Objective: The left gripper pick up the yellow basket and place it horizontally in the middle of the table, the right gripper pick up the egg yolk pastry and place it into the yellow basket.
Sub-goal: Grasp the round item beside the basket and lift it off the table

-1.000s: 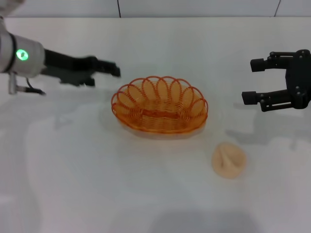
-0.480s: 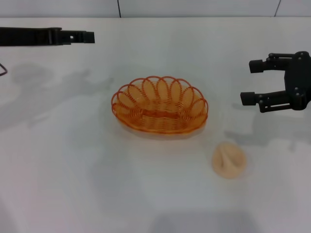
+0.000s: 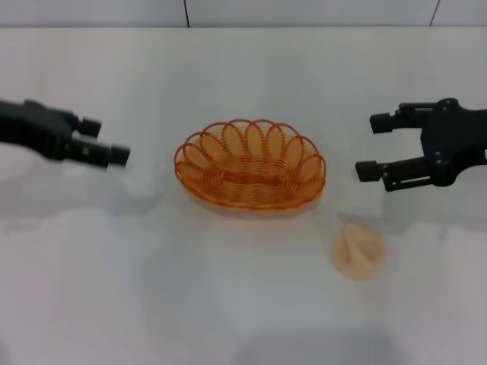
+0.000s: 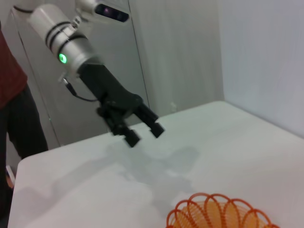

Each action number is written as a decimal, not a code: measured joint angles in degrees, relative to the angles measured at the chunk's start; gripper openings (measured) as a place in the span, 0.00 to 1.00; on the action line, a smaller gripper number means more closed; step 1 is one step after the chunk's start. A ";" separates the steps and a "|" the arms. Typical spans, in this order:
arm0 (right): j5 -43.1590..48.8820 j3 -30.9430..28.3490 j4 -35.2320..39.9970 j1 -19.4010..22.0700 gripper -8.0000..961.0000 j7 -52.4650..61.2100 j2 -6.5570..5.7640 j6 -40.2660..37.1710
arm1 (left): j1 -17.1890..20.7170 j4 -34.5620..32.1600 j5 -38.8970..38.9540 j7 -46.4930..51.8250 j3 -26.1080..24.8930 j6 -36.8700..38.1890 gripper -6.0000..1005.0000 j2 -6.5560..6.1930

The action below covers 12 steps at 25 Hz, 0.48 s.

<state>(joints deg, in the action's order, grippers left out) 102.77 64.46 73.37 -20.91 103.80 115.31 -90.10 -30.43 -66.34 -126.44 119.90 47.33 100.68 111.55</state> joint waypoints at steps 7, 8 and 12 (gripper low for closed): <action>4.95 1.68 2.01 -0.26 0.88 5.03 -0.01 0.49 | -0.80 -0.12 -1.53 -3.60 2.24 5.87 0.88 0.53; 5.69 1.91 2.46 -0.15 0.88 5.80 -0.01 0.49 | -0.80 -0.03 -1.61 -3.59 2.73 5.86 0.88 0.56; 8.29 3.24 3.32 0.23 0.88 8.77 0.00 0.41 | -0.50 0.19 -1.77 -3.61 3.45 5.57 0.88 1.07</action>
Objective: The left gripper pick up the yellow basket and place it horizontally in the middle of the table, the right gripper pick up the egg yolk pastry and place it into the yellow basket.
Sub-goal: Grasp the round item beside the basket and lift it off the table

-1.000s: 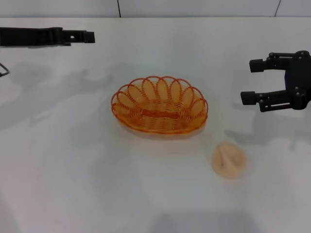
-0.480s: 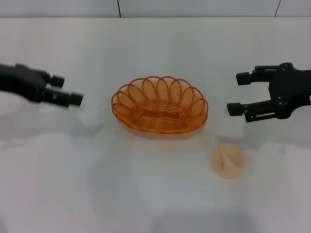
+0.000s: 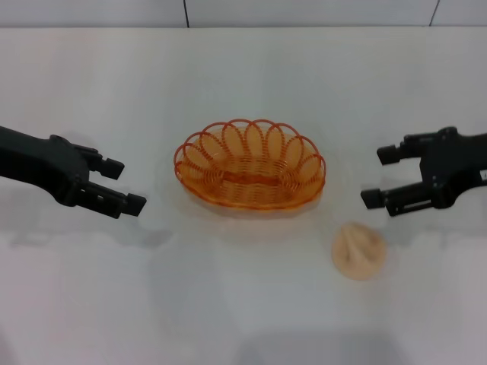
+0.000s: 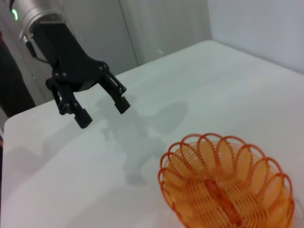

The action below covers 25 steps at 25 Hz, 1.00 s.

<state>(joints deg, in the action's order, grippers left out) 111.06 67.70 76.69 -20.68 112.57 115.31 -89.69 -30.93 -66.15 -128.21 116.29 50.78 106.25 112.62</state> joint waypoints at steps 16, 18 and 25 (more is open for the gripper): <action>3.11 6.37 -1.43 1.01 0.88 2.71 0.00 2.61 | 1.05 0.14 -1.20 -0.10 -1.15 -1.32 0.88 0.23; 3.30 7.46 -1.44 0.95 0.88 3.19 0.00 2.79 | 1.18 0.14 -1.04 -0.12 -1.15 -1.74 0.88 0.27; 6.32 11.51 -0.61 0.44 0.88 6.30 0.00 4.44 | 1.40 0.18 -0.55 -0.01 -1.12 -2.64 0.88 0.32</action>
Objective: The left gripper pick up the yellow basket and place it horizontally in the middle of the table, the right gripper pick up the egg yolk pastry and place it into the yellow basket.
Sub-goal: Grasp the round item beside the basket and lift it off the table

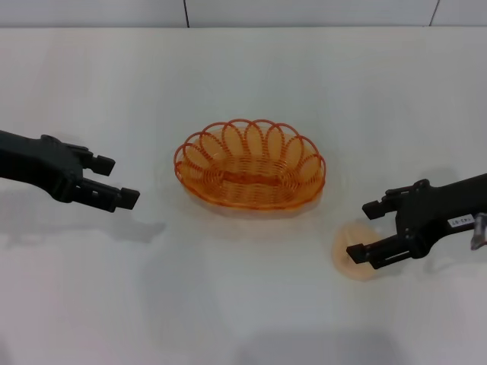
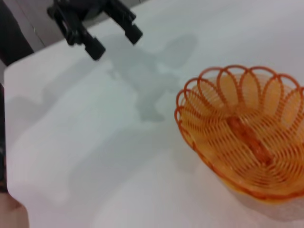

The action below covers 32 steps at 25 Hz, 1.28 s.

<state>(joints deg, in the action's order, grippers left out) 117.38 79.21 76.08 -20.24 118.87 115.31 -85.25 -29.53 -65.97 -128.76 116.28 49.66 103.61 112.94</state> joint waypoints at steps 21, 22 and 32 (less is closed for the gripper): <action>9.08 4.74 3.31 -4.04 0.82 7.46 0.09 -0.82 | -0.09 0.29 0.27 -0.18 0.00 -2.14 0.88 0.62; 9.12 4.83 3.43 -4.06 0.81 7.55 0.09 -0.84 | -0.13 0.45 0.27 -0.18 0.00 -2.15 0.88 0.62; 9.18 7.05 2.95 -3.81 0.78 7.59 0.17 0.99 | -0.54 1.61 0.27 -0.18 0.00 -2.45 0.88 0.60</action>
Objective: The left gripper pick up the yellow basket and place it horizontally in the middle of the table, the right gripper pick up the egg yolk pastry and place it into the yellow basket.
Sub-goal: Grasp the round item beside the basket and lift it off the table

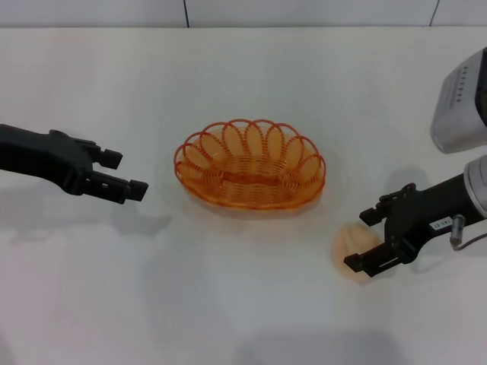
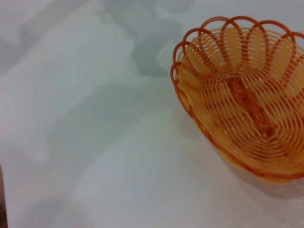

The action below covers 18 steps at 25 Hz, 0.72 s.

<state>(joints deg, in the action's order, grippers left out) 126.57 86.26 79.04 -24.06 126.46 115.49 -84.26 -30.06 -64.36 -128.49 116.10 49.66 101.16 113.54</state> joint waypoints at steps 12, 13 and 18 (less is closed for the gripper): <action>0.75 0.85 -2.18 -0.48 0.73 0.00 0.02 1.77 | 0.01 0.11 -0.10 -0.08 0.00 -0.62 0.88 -0.09; 0.76 0.97 -2.33 -0.48 0.73 -0.01 0.04 1.82 | 0.01 0.11 -0.10 -0.09 0.00 -0.65 0.88 -0.09; 0.82 2.09 -2.52 -0.48 0.64 -0.03 0.09 2.61 | 0.01 0.18 -0.23 -0.09 0.01 -0.75 0.88 -0.07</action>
<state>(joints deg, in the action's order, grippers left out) 127.39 88.35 76.51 -24.54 126.43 115.58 -81.64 -30.06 -64.18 -128.71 116.01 49.66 100.41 113.48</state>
